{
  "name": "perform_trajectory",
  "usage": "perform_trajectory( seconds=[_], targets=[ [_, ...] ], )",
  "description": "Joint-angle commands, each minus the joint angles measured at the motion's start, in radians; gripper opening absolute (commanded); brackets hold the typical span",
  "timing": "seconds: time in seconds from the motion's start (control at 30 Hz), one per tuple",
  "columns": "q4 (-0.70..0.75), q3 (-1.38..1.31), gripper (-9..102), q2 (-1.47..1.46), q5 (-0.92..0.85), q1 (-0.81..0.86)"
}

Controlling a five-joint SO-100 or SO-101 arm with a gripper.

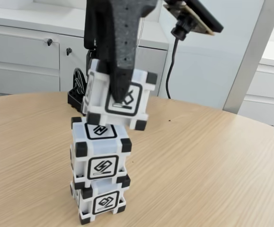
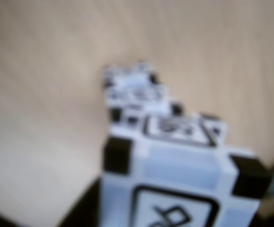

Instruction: Stack cubes from left to right.

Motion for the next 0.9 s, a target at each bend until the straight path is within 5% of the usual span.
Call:
perform_trajectory(
  seconds=[0.0,0.87],
  targets=[
    [0.005,-0.044,18,0.005,0.02,0.006],
    [0.005,-0.043,17,0.005,0.086,0.012]
  ],
)
